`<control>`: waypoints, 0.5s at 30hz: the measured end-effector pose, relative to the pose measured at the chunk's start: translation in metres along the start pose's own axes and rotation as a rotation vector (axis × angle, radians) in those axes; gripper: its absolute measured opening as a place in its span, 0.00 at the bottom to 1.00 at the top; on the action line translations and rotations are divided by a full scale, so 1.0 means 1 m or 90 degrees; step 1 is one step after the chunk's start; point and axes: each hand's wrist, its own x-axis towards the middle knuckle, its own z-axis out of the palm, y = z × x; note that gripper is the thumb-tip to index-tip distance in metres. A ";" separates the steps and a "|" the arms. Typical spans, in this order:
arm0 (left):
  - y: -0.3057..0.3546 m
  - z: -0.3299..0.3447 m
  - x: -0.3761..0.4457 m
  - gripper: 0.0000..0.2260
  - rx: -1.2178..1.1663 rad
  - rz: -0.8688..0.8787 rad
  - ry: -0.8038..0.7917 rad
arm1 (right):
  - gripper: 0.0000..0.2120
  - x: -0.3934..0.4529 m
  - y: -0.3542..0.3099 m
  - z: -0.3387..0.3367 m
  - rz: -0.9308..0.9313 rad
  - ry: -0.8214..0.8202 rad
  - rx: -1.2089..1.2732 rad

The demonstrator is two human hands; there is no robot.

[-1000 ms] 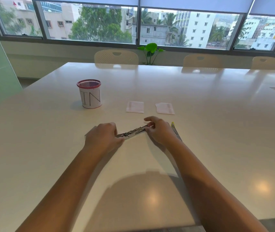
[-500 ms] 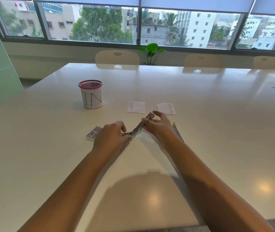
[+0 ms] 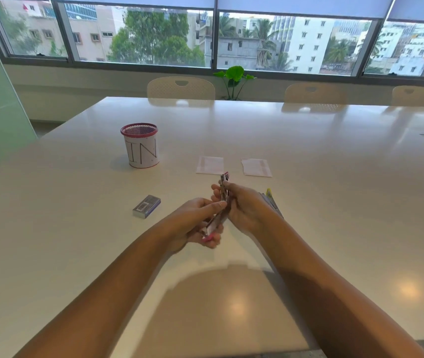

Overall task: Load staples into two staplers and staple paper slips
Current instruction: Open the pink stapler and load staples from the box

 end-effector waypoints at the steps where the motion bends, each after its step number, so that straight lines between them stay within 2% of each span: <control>1: 0.001 0.000 0.000 0.17 -0.007 0.007 -0.010 | 0.11 0.000 -0.001 0.000 0.022 0.006 0.028; 4: 0.003 -0.004 0.003 0.18 0.012 0.036 0.076 | 0.13 -0.002 -0.006 -0.001 0.100 -0.001 0.065; 8: 0.003 -0.011 0.008 0.17 -0.015 0.084 0.220 | 0.12 -0.008 -0.011 -0.002 0.205 -0.091 -0.001; 11: -0.002 -0.013 0.008 0.18 -0.074 0.085 0.218 | 0.12 -0.015 -0.007 0.004 0.275 -0.162 -0.071; 15: -0.008 -0.017 0.011 0.19 -0.032 0.080 0.187 | 0.09 -0.022 -0.001 0.010 0.350 -0.250 -0.141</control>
